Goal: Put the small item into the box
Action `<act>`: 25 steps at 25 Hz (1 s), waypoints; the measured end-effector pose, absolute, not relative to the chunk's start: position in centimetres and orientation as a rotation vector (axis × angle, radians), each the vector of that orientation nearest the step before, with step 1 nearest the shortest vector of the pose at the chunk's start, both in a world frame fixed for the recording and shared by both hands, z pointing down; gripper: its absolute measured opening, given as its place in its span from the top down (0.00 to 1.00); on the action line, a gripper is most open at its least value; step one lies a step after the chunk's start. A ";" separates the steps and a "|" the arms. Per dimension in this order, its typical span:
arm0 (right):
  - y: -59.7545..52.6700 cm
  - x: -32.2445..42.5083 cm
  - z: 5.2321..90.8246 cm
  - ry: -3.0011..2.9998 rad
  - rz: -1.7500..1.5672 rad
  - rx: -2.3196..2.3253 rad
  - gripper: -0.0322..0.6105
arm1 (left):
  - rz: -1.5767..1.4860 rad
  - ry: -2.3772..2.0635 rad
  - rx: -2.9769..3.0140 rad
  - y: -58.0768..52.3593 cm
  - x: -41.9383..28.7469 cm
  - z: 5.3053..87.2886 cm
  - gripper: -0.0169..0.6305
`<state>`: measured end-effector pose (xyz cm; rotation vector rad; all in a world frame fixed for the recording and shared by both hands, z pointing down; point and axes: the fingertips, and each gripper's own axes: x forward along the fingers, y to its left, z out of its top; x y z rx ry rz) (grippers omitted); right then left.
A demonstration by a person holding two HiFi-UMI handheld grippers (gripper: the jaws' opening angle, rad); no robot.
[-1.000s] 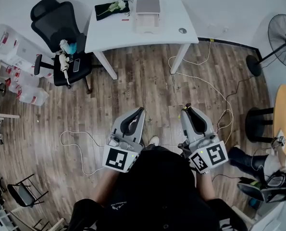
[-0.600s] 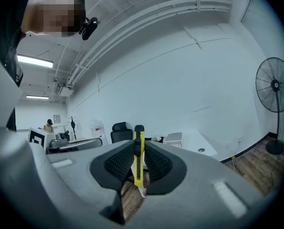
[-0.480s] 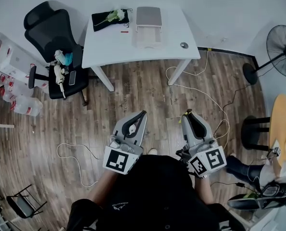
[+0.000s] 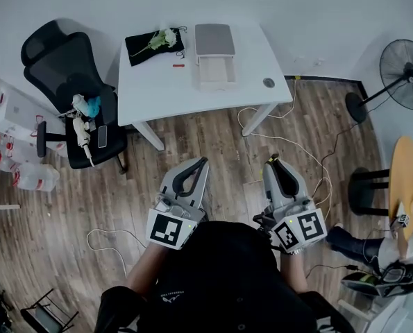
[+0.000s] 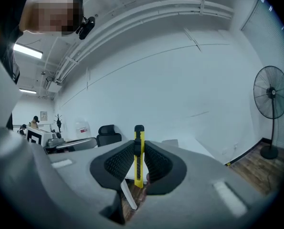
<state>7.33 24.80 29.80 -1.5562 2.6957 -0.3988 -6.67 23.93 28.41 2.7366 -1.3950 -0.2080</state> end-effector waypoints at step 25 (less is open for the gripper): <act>7.5 6.3 32.5 2.712 -0.515 -1.526 0.84 | -0.122 -1.472 2.652 9.2 -9.4 30.8 0.97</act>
